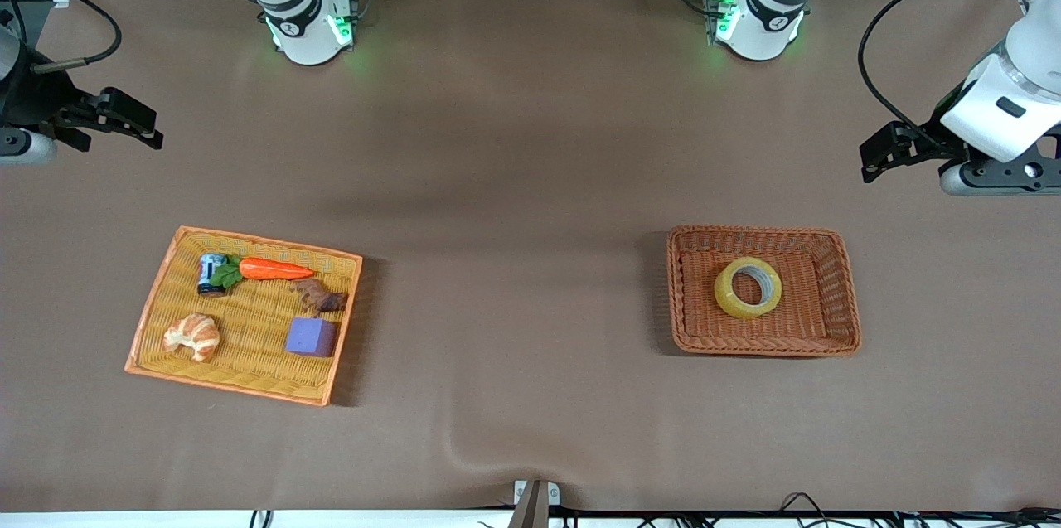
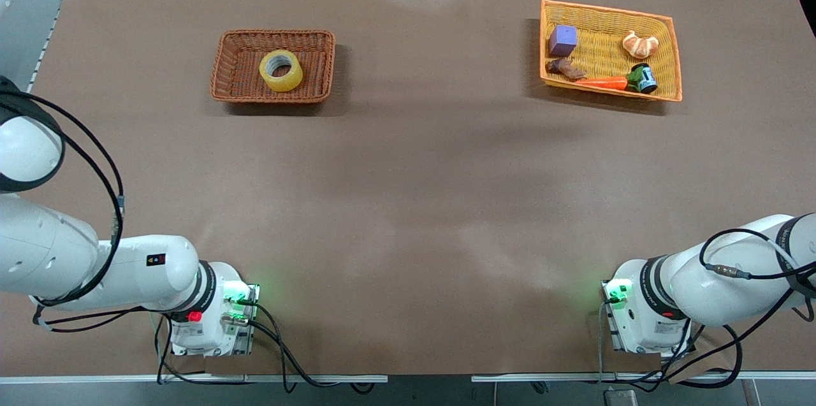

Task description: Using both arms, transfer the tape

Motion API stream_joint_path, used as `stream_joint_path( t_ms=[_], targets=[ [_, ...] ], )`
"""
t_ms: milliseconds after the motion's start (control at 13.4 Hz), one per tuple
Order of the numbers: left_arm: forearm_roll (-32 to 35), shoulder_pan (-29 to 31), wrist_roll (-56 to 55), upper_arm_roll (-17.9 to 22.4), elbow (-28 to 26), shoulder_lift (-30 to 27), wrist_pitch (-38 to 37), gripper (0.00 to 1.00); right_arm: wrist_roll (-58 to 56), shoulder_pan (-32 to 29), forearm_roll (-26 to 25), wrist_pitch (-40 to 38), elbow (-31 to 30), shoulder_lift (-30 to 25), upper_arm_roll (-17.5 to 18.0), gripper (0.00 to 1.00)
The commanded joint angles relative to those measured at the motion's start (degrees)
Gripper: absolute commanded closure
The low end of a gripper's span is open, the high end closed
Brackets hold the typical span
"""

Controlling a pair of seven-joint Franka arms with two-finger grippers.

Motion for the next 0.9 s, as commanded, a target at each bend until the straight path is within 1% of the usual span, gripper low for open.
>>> stream_joint_path(
  t_ms=[0,822],
  targets=[
    [-1.19,0.34,0.33,0.08,0.84,0.00,-0.63,0.00,0.78,-0.19,-0.72,-0.81,1.20,0.48,0.34,0.00],
    [-0.84,0.87,0.06,0.17,1.28,0.00,-0.63,0.00,0.78,-0.10,-0.72,-0.81,1.11,0.48,0.34,0.00]
  ],
)
